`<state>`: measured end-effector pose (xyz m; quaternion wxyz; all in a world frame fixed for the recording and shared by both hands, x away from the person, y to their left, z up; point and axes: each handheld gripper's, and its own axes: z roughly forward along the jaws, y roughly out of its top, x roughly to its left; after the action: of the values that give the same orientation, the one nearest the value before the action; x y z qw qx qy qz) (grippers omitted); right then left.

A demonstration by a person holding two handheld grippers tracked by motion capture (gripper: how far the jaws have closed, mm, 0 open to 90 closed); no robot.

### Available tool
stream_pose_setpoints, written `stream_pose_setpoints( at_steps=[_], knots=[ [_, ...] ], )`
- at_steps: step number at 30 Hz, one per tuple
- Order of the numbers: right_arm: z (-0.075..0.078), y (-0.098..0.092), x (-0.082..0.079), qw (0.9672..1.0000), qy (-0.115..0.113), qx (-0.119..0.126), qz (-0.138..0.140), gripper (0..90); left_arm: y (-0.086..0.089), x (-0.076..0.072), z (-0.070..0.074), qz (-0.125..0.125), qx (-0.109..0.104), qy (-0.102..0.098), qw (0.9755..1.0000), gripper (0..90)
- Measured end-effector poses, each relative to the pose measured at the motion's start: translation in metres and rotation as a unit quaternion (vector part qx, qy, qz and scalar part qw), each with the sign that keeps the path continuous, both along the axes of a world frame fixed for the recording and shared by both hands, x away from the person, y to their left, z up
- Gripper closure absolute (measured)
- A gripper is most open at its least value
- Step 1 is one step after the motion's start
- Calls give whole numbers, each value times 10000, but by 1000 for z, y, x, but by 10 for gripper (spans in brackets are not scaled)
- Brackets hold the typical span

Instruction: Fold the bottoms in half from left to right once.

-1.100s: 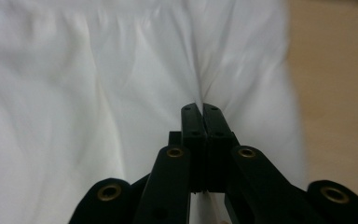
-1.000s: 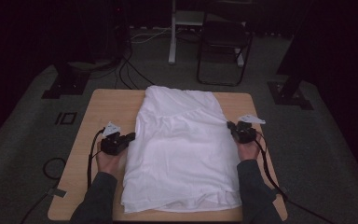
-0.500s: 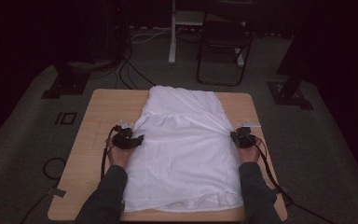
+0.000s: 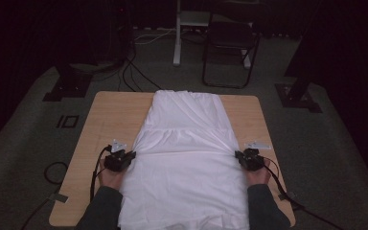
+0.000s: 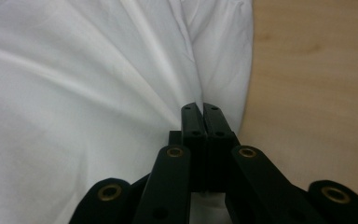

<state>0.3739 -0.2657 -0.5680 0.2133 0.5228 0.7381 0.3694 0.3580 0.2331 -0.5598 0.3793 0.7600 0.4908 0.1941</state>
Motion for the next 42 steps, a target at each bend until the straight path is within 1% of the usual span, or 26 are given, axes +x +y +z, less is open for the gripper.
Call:
stream_pose_setpoints(
  at_steps=[4, 5, 6, 9, 11, 13, 14, 15, 16, 18, 19, 21, 23, 24, 25, 26, 27, 28, 31, 34, 37, 38, 39, 40, 41, 42],
  knots=[
    [-2, -3, -28, 9999, 35, 117, 25, 891, 0, -20, 0, -62, 10, 115, 9999, 858],
    [-2, -3, -33, 9999, 52, 119, 27, 891, -1, -29, 0, -62, -30, 144, 9999, 858],
    [-1, -4, -43, 9999, 74, 73, 37, 891, -1, -34, 0, -72, -25, 168, 9998, 857],
    [-2, -5, -59, 9999, 91, 42, 65, 891, -2, -49, 0, -109, -26, 220, 9997, 855],
    [-2, -6, -67, 9999, 96, 25, 99, 891, -1, -55, -1, -143, -28, 203, 9997, 853],
    [-1, -7, -73, 9997, 169, 102, 116, 881, -1, -53, -2, -178, -63, 179, 9997, 844],
    [0, -8, -73, 9995, 219, 134, 170, 813, 0, -51, -3, -199, -98, 146, 9996, 828],
    [1, -8, -70, 9992, 261, 128, 280, 705, 0, -50, -3, -200, -131, 154, 9996, 819],
    [3, -8, -69, 9992, 219, 143, 295, 612, 0, -50, -3, -179, -159, 160, 9996, 817],
    [11, -9, -63, 9992, 13, 237, 313, 493, -1, -49, -3, -177, -112, 138, 9997, 812],
    [17, -8, -59, 9991, -90, 284, 301, 466, -2, -49, -3, -181, -92, 117, 9997, 810],
    [30, -6, -48, 9983, -284, 355, 366, 464, -2, -48, -4, -193, -90, 92, 9997, 806],
    [39, -1, -35, 9979, -410, 358, 361, 479, -2, -48, -4, -173, -126, 78, 9997, 801],
    [44, 5, -21, 9971, -446, 412, 461, 510, -2, -48, -4, -176, -120, 74, 9997, 799],
    [45, 8, -15, 9967, -476, 401, 515, 519, -2, -48, -4, -180, -105, 64, 9998, 797],
    [45, 8, -15, 9967, -476, 401, 515, 519, -2, -48, -4, -180, -105, 64, 9998, 795],
    [46, 14, -5, 9965, -470, 372, 577, 531, -2, -49, -5, -188, -98, 32, 9998, 795],
    [46, 24, 13, 9964, -373, 392, 660, 540, -3, -49, -5, -185, -102, 21, 9998, 789],
    [41, 42, 38, 9964, -253, 276, 761, 550, -4, -50, -5, -186, -62, 6, 9998, 784],
    [33, 56, 57, 9962, -75, 167, 849, 543, -4, -50, -5, -187, -48, -2, 9998, 781],
    [23, 67, 68, 9955, 219, 55, 919, 524, -4, -50, -5, -179, -34, -10, 9998, 775],
    [20, 69, 71, 9950, 356, -38, 932, 617, -5, -51, -5, -172, -26, -17, 9998, 775],
    [19, 71, 70, 9942, 412, -84, 994, 741, -5, -51, -5, -163, -27, -28, 9999, 775],
    [21, 71, 67, 9948, 273, -197, 959, 816, -5, -51, -5, -166, -36, -41, 9998, 777],
    [26, 70, 62, 9960, 76, -226, 863, 855, -4, -52, -4, -167, -66, -57, 9998, 781],
    [34, 67, 57, 9969, -108, -155, 768, 868, -4, -53, -3, -166, -151, -97, 9997, 793]
  ],
)
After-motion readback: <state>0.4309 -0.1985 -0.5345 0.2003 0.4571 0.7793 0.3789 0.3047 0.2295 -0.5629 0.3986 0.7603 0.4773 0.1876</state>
